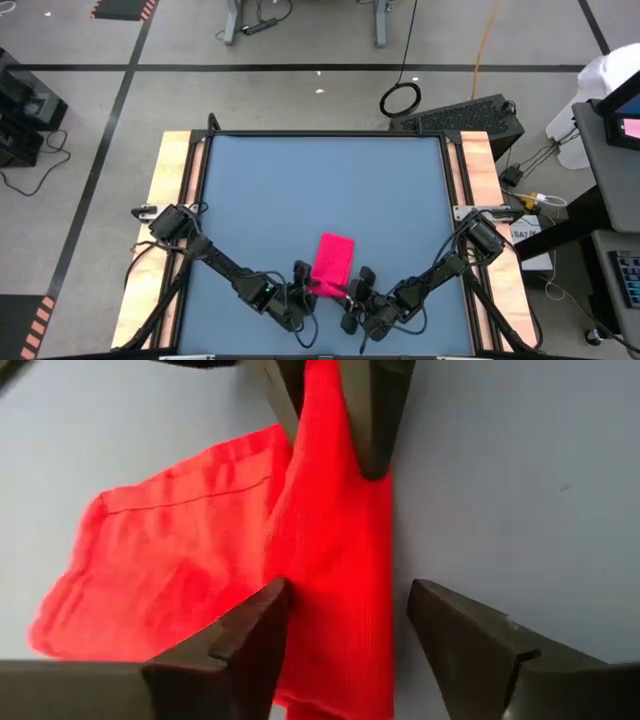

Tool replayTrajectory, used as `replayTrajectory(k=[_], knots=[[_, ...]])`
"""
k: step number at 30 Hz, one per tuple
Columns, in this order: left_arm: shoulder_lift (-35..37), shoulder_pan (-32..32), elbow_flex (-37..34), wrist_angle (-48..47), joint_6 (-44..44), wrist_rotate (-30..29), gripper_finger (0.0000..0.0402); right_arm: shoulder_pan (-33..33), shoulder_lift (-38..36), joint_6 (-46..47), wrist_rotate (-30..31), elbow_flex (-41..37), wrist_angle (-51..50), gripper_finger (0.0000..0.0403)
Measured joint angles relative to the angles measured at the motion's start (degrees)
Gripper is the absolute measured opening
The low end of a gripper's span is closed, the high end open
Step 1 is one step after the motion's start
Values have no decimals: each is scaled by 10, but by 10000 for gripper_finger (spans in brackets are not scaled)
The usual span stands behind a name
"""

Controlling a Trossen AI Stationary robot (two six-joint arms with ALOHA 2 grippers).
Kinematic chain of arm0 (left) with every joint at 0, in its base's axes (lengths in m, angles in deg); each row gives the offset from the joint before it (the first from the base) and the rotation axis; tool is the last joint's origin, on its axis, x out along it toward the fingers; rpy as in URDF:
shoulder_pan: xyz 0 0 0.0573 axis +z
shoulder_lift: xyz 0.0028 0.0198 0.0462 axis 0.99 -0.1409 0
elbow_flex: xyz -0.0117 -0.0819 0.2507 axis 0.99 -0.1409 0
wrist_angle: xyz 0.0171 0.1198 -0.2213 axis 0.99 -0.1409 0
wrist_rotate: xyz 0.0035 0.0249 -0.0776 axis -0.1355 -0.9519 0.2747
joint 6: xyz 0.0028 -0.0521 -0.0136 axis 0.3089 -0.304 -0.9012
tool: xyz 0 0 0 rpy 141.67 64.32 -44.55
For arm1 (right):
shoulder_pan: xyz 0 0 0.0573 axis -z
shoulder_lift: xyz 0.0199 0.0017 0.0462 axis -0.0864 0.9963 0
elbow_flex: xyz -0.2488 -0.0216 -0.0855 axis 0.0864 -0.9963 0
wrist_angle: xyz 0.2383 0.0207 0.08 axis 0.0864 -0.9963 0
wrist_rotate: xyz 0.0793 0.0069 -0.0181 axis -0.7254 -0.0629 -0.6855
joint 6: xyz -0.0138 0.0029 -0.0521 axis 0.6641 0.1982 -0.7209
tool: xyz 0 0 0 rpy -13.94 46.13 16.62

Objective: Roll towel
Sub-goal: Roll the red towel

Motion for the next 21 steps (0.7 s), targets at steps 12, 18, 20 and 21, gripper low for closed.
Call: replayTrajectory(k=[12, 18, 20, 21], knots=[[4, 45, 0, -22, -46, 125, 32, -52, -41, -289, 66, -2, -10, 242], [25, 73, -1, -33, -75, 211, 30, -85, -41, -310, 116, -2, -7, 262], [35, 85, -2, -34, -87, 253, 39, -93, -41, -325, 148, -2, 1, 263], [40, 91, -2, -36, -90, 277, 42, -96, -41, -337, 162, -2, 11, 263]])
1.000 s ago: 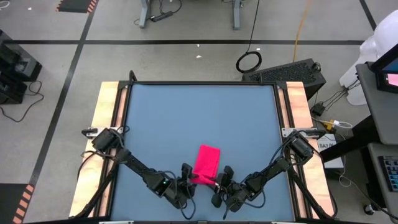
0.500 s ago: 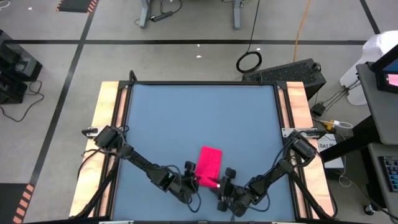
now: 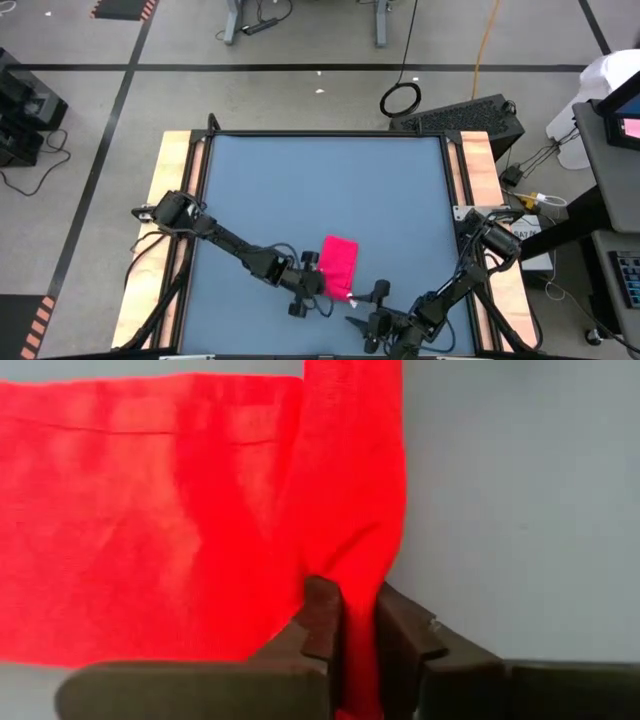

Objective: Roll towel
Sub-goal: Roll the red towel

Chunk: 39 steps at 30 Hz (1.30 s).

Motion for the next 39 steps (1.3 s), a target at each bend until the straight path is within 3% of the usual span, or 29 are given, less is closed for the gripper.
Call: replayTrajectory(k=[6, 15, 22, 26, 33, 39], knots=[[3, 42, 0, -2, -16, 128, 46, 3, 0, -50, 11, 2, 58, 263], [1, 87, 0, -1, -18, 225, 48, 26, 38, -42, 6, 2, 67, 263], [1, 98, 0, -1, -20, 239, 49, 49, 40, -20, -25, 2, 76, 263], [1, 99, 0, -1, -15, 238, 49, 70, 40, 32, -69, 2, 50, 263], [1, 98, 0, 0, -15, 235, 50, 80, 40, 128, -70, 2, 0, 262], [1, 97, 0, 6, -19, 220, 50, 79, 40, 209, -73, 2, -17, 223]])
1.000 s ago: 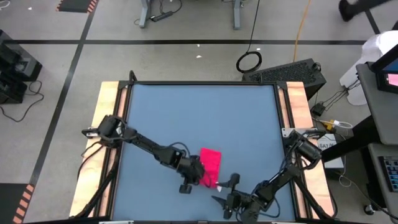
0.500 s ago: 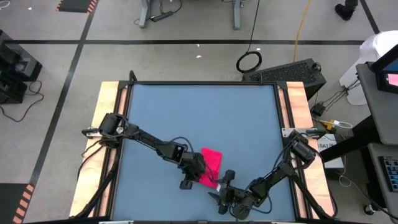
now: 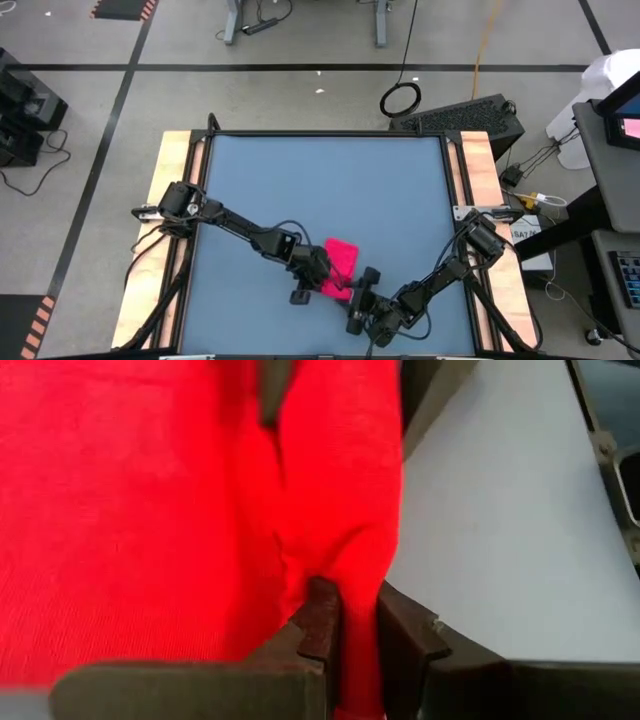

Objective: Roll towel
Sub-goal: Roll the red towel

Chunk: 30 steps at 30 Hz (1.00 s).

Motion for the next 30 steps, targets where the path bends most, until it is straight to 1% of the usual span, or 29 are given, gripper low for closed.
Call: replayTrajectory(k=[4, 7, 10, 14, 18, 21, 24, 27, 30], knots=[[1, -12, 0, 11, -20, -41, 54, 0, 0, 34, -17, 0, -9, 188], [1, -22, 0, 11, -15, -82, 75, 0, -1, 55, -19, 0, -18, 168], [1, -28, 0, 10, -15, -107, 111, 0, -1, 61, -20, 0, -20, 153], [9, -32, 0, 6, -10, -125, 170, 0, -2, 63, -27, 0, -20, 135], [43, -34, -1, -10, 2, -138, 223, 0, -2, 63, -33, 1, -20, 123], [66, -47, 0, -6, 12, -154, 252, 0, -2, 63, -34, 1, -21, 119], [64, -80, -1, 18, 53, -186, 266, 0, -2, 65, -36, 1, -22, 119], [39, -115, 1, 72, 100, -222, 269, 0, -2, 70, -37, 1, -23, 119], [11, -146, -1, 92, 132, -293, 269, 0, -2, 76, -38, 1, -26, 119]])
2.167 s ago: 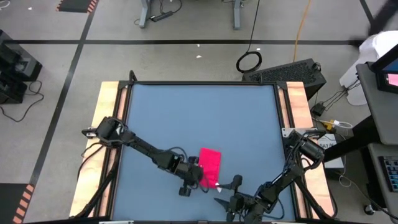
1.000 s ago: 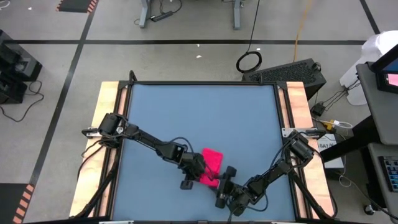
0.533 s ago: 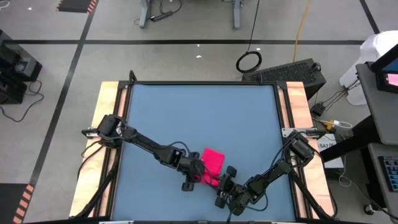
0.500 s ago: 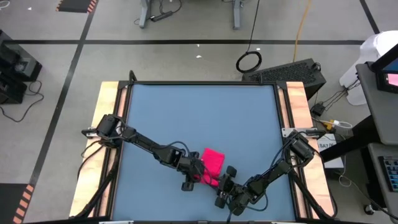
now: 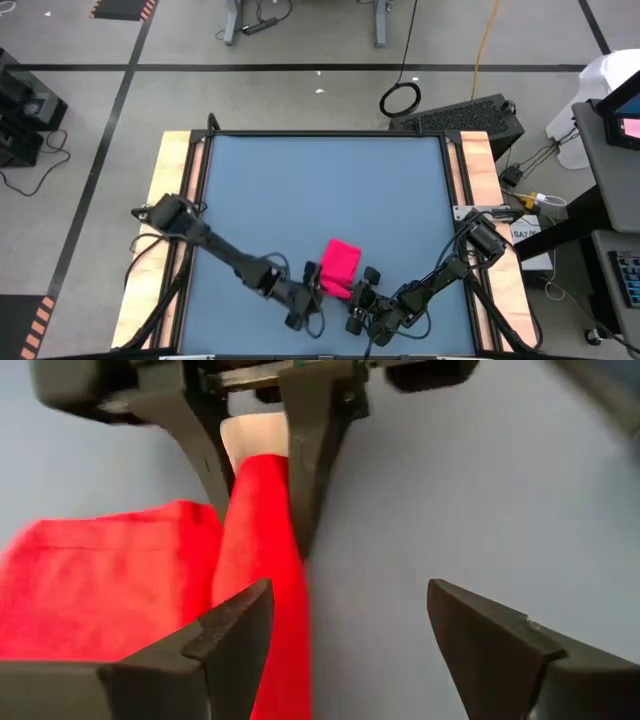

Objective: Roll towel
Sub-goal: Roll the red towel

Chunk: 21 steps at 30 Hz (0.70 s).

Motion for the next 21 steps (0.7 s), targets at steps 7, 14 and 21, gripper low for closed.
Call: replayTrajectory(k=[7, 14, 21], knots=[[-28, -43, 0, -15, 10, -177, 269, 0, 0, 1, -2, 0, -2, 119], [-47, -25, 1, -14, 6, -166, 252, 0, 0, 1, -3, 0, -4, 118], [-54, -10, 2, -2, -9, -140, 158, 0, 0, -6, -4, 0, -10, 119]])
